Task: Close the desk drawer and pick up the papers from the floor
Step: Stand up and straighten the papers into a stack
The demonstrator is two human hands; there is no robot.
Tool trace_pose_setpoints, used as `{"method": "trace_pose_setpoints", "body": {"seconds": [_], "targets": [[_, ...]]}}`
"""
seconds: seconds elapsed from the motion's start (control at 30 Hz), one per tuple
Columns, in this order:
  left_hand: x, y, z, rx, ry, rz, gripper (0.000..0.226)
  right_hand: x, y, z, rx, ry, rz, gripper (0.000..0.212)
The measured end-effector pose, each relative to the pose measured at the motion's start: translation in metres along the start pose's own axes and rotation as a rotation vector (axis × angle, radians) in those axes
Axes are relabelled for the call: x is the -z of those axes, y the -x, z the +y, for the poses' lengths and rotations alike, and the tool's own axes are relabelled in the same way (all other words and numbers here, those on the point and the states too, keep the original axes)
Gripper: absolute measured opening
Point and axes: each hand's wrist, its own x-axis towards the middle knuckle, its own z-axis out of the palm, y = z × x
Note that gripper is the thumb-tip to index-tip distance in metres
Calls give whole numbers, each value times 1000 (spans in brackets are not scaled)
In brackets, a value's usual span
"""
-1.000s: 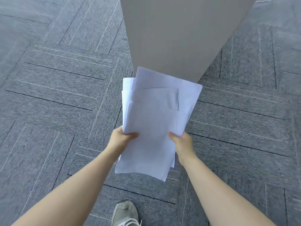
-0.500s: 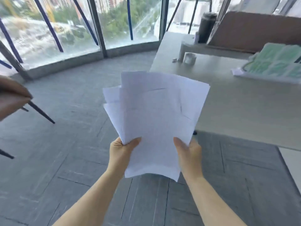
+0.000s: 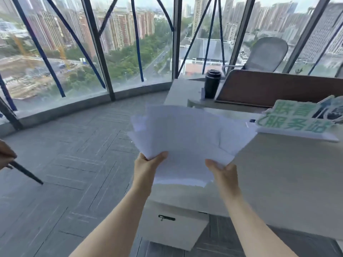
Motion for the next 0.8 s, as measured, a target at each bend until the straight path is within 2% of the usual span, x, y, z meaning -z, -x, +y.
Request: {"method": "trace_pose_setpoints", "body": {"seconds": [0.13,0.23,0.3,0.4,0.57,0.8], "targets": [[-8,-18,-57,143,-157,11,40,19,-40,58,-168,176,-133,21],[-23,-27,-60,188,-126,69,38,15,-66,68,-173,192,-184,14],[-34,-41,-58,215,-127,108,38,6,-82,64,-161,195,-202,19],[-41,-66,-56,211,-184,180,18,-2,-107,55,-145,274,-163,33],[-43,-108,-39,149,-330,164,22,-17,-148,56,-149,408,-171,24],[-33,-189,-57,238,-561,136,17,-59,-197,90,-392,463,-149,11]]}}
